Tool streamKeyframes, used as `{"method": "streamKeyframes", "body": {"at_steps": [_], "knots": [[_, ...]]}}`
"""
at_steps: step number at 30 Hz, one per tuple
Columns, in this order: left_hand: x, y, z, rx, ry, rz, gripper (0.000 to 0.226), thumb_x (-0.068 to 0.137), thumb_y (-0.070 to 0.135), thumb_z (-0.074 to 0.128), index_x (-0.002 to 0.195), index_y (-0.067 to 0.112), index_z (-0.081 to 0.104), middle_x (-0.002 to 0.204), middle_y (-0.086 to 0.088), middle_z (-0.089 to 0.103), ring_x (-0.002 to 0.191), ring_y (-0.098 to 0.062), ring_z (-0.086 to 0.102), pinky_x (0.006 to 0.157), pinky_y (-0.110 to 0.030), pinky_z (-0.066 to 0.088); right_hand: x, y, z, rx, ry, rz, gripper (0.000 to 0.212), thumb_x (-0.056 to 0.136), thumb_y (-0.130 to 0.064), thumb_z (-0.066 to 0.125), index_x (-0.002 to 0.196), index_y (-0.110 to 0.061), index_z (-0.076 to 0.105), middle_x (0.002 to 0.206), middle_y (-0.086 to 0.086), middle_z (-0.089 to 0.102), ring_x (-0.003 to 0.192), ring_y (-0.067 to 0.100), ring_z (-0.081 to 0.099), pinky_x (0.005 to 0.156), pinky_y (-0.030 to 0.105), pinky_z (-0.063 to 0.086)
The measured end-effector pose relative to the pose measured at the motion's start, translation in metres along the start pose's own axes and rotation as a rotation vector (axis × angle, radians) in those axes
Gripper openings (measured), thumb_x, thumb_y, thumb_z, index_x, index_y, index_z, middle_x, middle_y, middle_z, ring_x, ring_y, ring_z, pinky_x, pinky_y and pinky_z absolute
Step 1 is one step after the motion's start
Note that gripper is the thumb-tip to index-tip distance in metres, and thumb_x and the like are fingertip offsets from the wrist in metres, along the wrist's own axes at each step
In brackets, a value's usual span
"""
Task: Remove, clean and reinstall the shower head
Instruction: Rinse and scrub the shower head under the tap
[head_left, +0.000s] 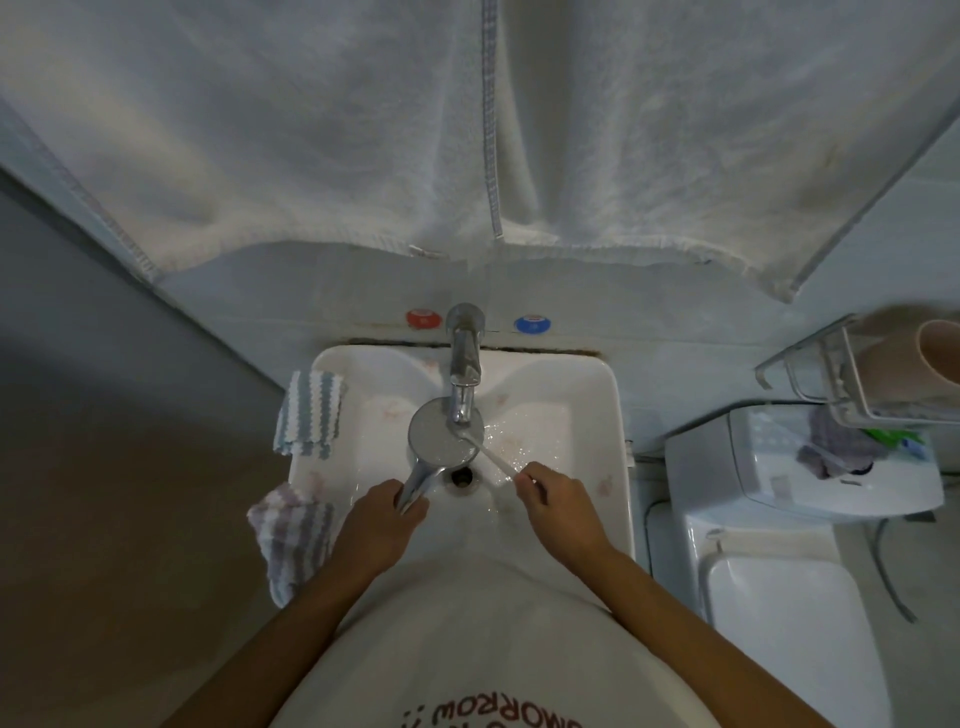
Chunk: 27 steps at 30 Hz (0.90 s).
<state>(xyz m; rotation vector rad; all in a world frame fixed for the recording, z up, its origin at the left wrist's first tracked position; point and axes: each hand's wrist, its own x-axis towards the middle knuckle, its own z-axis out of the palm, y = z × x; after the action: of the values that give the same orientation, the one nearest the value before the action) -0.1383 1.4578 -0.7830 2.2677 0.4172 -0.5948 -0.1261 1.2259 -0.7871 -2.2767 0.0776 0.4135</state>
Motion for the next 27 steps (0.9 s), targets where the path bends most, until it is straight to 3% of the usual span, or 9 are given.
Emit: {"method": "streamKeyframes", "body": {"at_steps": [5, 9, 13, 16, 20, 25, 27], "knots": [[0.0003, 0.0011, -0.0021, 0.073, 0.003, 0.053, 0.032, 0.089, 0.032, 0.061, 0.064, 0.026, 0.042, 0.062, 0.006, 0.048, 0.058, -0.012, 0.047, 0.053, -0.026, 0.032, 0.0032, -0.0008, -0.0033, -0.03, 0.07, 0.036, 0.028, 0.1, -0.025, 0.046, 0.073, -0.021, 0.046, 0.052, -0.006, 0.042, 0.049, 0.01, 0.04, 0.049, 0.028, 0.031], [0.0021, -0.0004, -0.0019, 0.086, 0.01, 0.067, 0.033, 0.088, 0.033, 0.062, 0.063, 0.028, 0.042, 0.061, 0.006, 0.048, 0.06, -0.016, 0.05, 0.056, -0.029, 0.033, -0.0013, -0.0029, -0.001, -0.041, -0.003, -0.004, 0.03, 0.1, -0.026, 0.046, 0.071, -0.022, 0.045, 0.053, -0.005, 0.042, 0.049, 0.01, 0.038, 0.051, 0.032, 0.03], [0.0024, -0.0018, -0.0013, 0.078, -0.032, 0.061, 0.033, 0.087, 0.035, 0.063, 0.062, 0.027, 0.043, 0.061, 0.003, 0.052, 0.06, -0.019, 0.053, 0.06, -0.032, 0.039, 0.0025, 0.0004, -0.0047, 0.005, 0.086, 0.055, 0.028, 0.1, -0.025, 0.047, 0.073, -0.02, 0.048, 0.052, -0.006, 0.043, 0.046, 0.009, 0.038, 0.049, 0.03, 0.03], [0.0026, -0.0026, -0.0012, 0.068, -0.032, 0.06, 0.032, 0.086, 0.035, 0.063, 0.063, 0.025, 0.044, 0.061, 0.003, 0.052, 0.06, -0.019, 0.053, 0.06, -0.032, 0.041, -0.0003, -0.0027, -0.0016, -0.048, 0.014, 0.011, 0.03, 0.1, -0.026, 0.047, 0.071, -0.021, 0.045, 0.051, -0.005, 0.041, 0.048, 0.01, 0.038, 0.051, 0.033, 0.03], [0.0028, -0.0028, -0.0015, 0.085, -0.02, 0.072, 0.03, 0.085, 0.035, 0.063, 0.064, 0.023, 0.046, 0.061, 0.003, 0.052, 0.059, -0.019, 0.052, 0.058, -0.032, 0.04, 0.0023, -0.0031, -0.0042, -0.035, 0.081, 0.054, 0.029, 0.101, -0.025, 0.046, 0.072, -0.02, 0.046, 0.051, -0.006, 0.041, 0.046, 0.009, 0.038, 0.046, 0.023, 0.028], [0.0016, -0.0035, -0.0019, 0.079, 0.008, 0.06, 0.033, 0.086, 0.034, 0.063, 0.062, 0.025, 0.043, 0.06, 0.003, 0.05, 0.058, -0.017, 0.05, 0.058, -0.032, 0.039, -0.001, -0.0056, -0.0006, -0.048, -0.002, 0.012, 0.029, 0.099, -0.024, 0.047, 0.07, -0.02, 0.046, 0.052, -0.004, 0.041, 0.048, 0.011, 0.038, 0.052, 0.034, 0.03], [0.0009, -0.0014, -0.0023, 0.092, 0.021, 0.058, 0.033, 0.087, 0.033, 0.062, 0.063, 0.025, 0.042, 0.06, 0.005, 0.048, 0.058, -0.015, 0.048, 0.057, -0.03, 0.036, 0.0005, -0.0032, -0.0019, -0.019, 0.038, 0.047, 0.028, 0.099, -0.024, 0.047, 0.071, -0.019, 0.048, 0.053, -0.004, 0.043, 0.049, 0.011, 0.039, 0.052, 0.033, 0.031]]}}
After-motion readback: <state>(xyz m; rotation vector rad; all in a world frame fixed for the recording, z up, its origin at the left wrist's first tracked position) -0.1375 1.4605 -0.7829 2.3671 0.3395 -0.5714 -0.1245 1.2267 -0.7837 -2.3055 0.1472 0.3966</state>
